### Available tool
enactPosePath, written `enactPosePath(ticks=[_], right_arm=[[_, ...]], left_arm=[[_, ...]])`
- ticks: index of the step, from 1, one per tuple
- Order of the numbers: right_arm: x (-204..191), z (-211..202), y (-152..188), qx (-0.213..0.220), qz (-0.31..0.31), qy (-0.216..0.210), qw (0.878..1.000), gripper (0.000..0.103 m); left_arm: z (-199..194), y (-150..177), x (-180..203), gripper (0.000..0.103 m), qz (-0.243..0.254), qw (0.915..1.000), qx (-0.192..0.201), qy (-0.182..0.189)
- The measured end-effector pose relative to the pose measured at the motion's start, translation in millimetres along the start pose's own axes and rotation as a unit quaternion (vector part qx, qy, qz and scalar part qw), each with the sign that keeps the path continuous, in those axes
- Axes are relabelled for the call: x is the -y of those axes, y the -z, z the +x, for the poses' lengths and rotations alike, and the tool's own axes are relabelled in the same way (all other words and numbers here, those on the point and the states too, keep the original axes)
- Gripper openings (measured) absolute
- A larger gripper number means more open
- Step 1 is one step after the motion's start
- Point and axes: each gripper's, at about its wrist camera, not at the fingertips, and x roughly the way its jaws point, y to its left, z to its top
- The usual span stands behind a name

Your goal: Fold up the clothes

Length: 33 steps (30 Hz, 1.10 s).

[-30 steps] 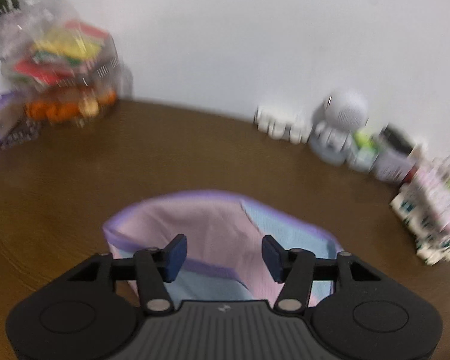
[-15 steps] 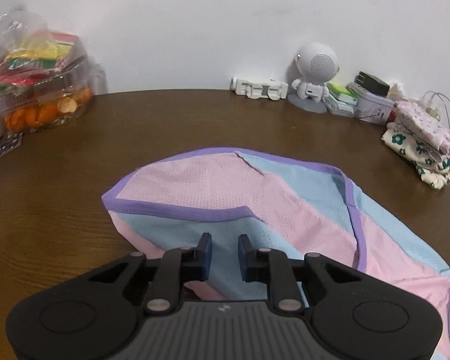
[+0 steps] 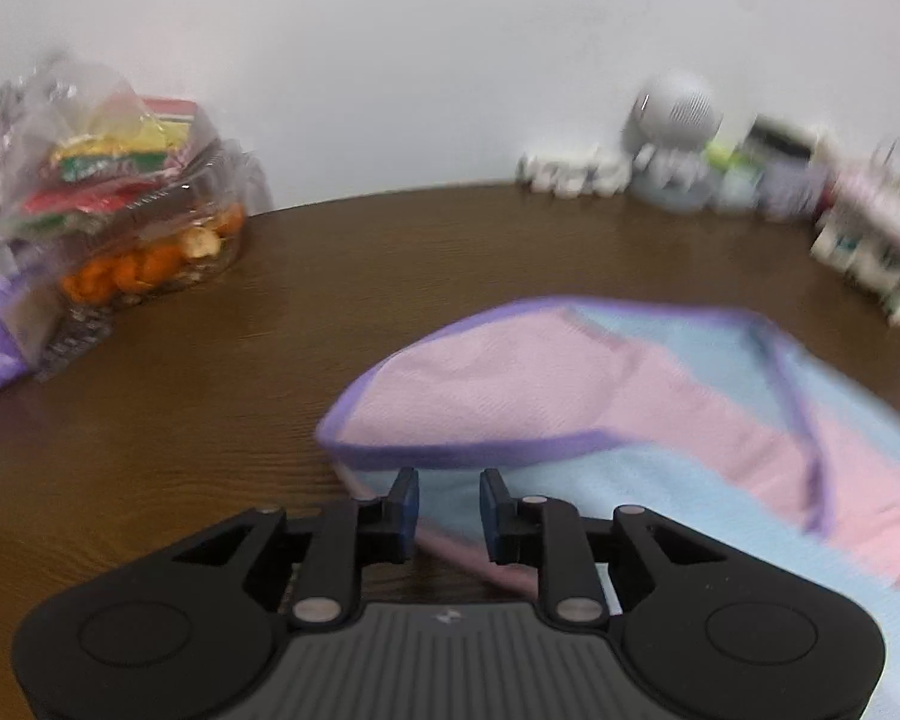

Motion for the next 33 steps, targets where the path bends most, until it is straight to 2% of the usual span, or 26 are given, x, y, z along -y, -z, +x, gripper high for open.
enactPosePath(ticks=[3,6,8,10,15,19,23,26,27,29,30,31,33], right_arm=[[-6.3,10.1,-14.0,0.009,-0.026,-0.009,1.000,0.031],[-11.6,27.0,-21.0,-0.007,-0.055,-0.003,0.998,0.031],[-14.4,34.5,-20.9,-0.026,-0.074,0.013,0.997,0.031],[-13.3,36.4,-16.8,-0.038,-0.082,0.021,0.996,0.031],[-14.7,28.5,-8.8,-0.042,-0.093,0.024,0.994,0.031],[-12.9,24.2,-5.7,-0.040,-0.090,0.017,0.995,0.032],[-9.8,20.4,-2.6,-0.032,-0.083,0.008,0.996,0.034],[-9.9,17.5,-1.4,-0.026,-0.080,0.000,0.996,0.044],[-10.3,15.5,-1.3,-0.022,-0.080,-0.001,0.997,0.047],[-11.9,4.8,-1.3,0.001,-0.080,0.001,0.997,0.049],[-12.5,-2.4,-1.8,0.014,-0.079,0.000,0.997,0.054],[-13.0,-9.6,-1.5,0.026,-0.077,0.001,0.997,0.063],[-13.7,-24.1,-0.3,0.051,-0.072,0.006,0.996,0.076]], left_arm=[[1.0,5.4,10.1,0.021,0.026,0.9991,-0.010,0.033],[-0.1,10.8,18.8,0.021,0.062,0.9978,-0.006,0.022],[-0.1,10.6,15.9,0.027,0.059,0.9981,-0.007,0.012],[2.2,8.8,8.5,0.033,0.050,0.9987,-0.008,-0.008],[11.3,2.9,-11.3,0.037,0.014,0.9988,-0.005,-0.047],[21.7,-4.2,-28.6,0.041,-0.039,0.9966,0.006,-0.072],[26.8,-5.1,-39.5,0.047,-0.076,0.9939,0.015,-0.079],[14.8,-4.6,-36.1,0.046,-0.080,0.9940,0.021,-0.071],[8.7,-4.4,-34.4,0.049,-0.082,0.9940,0.025,-0.068],[-7.4,-3.7,-29.8,0.061,-0.082,0.9939,0.039,-0.062],[-19.3,-1.9,-24.6,0.069,-0.079,0.9940,0.049,-0.058],[-31.3,0.3,-18.9,0.077,-0.075,0.9940,0.059,-0.054],[-55.4,6.3,-5.6,0.084,-0.067,0.9937,0.076,-0.046]])
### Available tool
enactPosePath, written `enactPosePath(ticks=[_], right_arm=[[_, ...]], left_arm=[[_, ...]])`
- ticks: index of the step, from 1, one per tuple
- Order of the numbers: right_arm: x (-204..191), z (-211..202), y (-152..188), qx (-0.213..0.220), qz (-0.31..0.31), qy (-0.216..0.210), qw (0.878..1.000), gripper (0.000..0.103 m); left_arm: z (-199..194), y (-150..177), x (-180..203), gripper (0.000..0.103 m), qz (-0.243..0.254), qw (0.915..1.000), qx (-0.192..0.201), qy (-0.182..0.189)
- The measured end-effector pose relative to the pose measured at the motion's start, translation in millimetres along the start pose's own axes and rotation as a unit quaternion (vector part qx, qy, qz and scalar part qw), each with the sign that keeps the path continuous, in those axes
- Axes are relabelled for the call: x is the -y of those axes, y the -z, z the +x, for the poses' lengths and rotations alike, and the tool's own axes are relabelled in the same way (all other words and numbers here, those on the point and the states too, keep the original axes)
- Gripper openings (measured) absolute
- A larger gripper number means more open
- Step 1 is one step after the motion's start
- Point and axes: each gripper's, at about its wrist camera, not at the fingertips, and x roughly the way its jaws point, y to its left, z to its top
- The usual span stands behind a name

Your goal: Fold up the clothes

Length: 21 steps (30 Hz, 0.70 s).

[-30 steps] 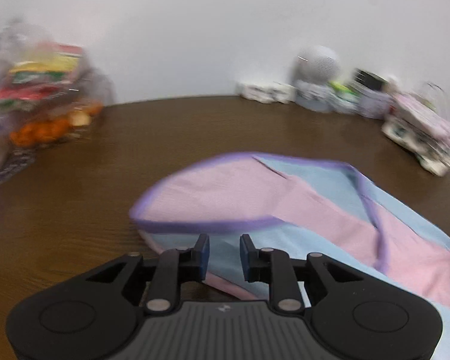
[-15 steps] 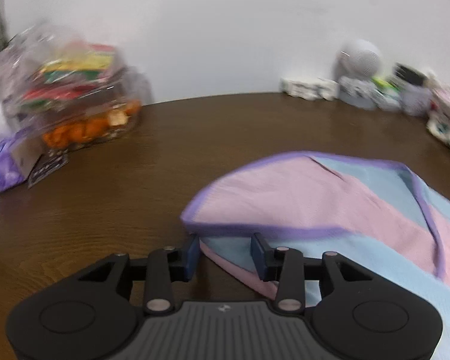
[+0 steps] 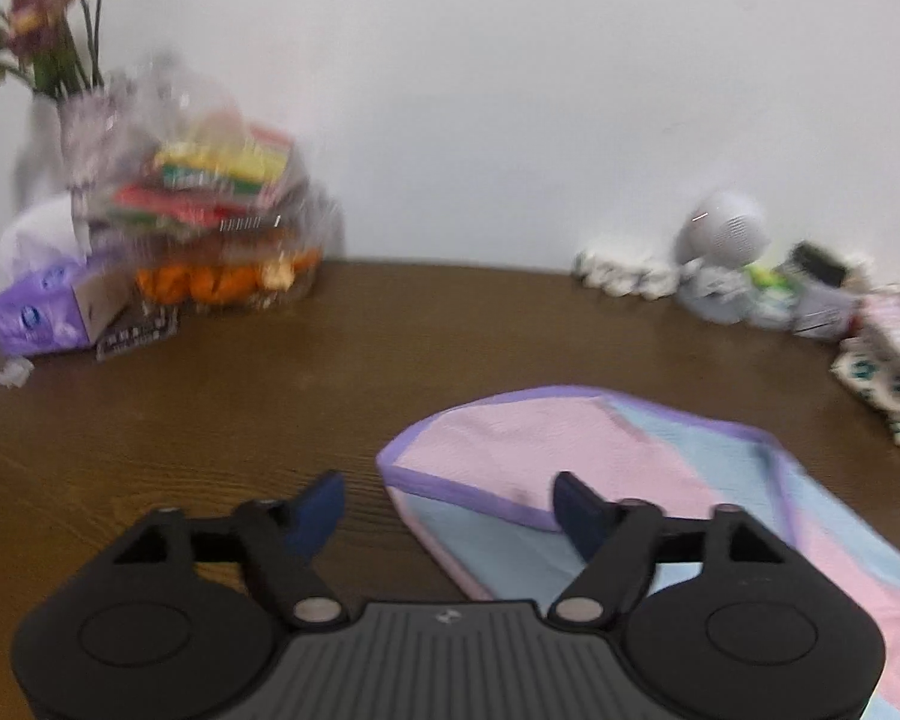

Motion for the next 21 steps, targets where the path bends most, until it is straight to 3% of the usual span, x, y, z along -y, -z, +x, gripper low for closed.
enactPosePath(ticks=[6,16,21], right_arm=[[-0.5,-32.7,10.3,0.043,0.027,0.023,0.998,0.102],[7.3,-60.0,42.5,0.063,0.106,0.032,0.992,0.103],[4.2,-68.6,55.7,0.065,0.127,0.020,0.990,0.103]], left_arm=[[-82.5,41.2,43.0,0.094,-0.025,0.9991,0.026,0.024],[-172.8,142.9,128.6,0.097,-0.063,0.9948,0.016,0.079],[-202.7,169.2,165.6,0.097,-0.066,0.9948,0.019,0.075]])
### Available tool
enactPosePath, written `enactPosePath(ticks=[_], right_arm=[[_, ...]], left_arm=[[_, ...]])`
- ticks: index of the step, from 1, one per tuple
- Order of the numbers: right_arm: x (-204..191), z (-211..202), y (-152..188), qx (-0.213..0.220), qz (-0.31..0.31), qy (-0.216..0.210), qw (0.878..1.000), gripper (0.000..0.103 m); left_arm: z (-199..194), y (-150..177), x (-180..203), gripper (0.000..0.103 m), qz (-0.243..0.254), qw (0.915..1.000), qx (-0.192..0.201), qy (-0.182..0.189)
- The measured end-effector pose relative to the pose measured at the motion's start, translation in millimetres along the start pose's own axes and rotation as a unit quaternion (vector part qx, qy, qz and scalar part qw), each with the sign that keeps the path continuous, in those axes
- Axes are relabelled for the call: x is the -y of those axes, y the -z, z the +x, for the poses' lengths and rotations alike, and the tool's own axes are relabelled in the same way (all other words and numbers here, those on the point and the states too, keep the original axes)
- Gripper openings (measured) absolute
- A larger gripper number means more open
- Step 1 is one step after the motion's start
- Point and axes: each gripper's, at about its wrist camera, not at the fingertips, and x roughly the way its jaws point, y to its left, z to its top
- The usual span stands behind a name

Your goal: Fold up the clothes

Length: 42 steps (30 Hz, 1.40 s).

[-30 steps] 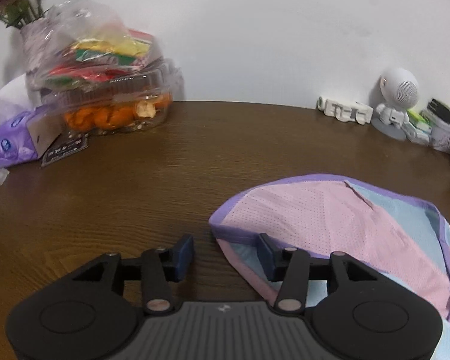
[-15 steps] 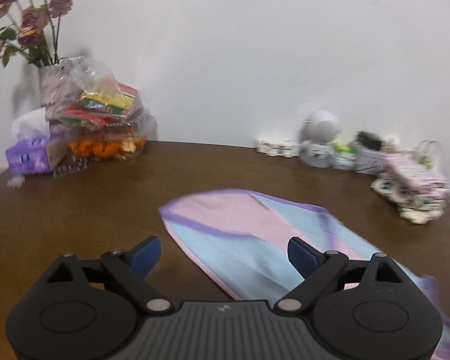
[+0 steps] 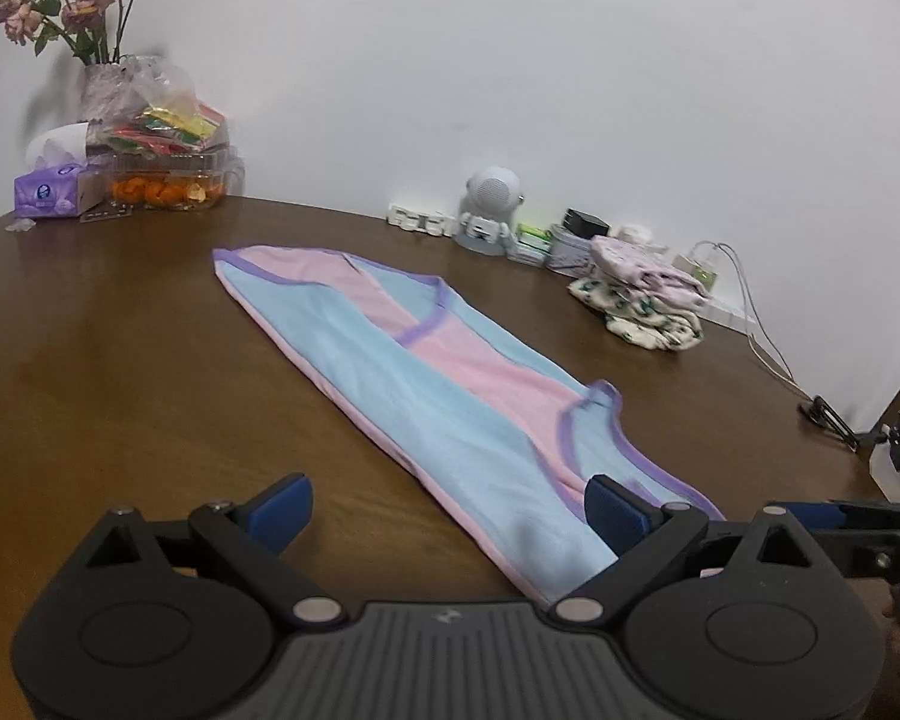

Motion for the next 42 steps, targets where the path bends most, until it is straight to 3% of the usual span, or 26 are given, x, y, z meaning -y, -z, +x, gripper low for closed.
enactPosePath(ticks=[8,33,42], right_arm=[[-13.4,-16.8,15.1,-0.009,-0.017,0.015,1.000,0.103],[-16.5,-33.4,36.3,-0.027,-0.016,0.084,0.996,0.103],[-9.8,-25.4,32.0,-0.036,-0.015,0.086,0.996,0.103]], left_arm=[[-29.9,27.5,22.2,0.098,-0.031,0.9986,0.016,-0.040],[-47.0,46.9,23.5,0.100,-0.040,0.9978,0.012,-0.052],[-41.5,44.7,19.3,0.100,-0.043,0.9976,0.006,-0.053]])
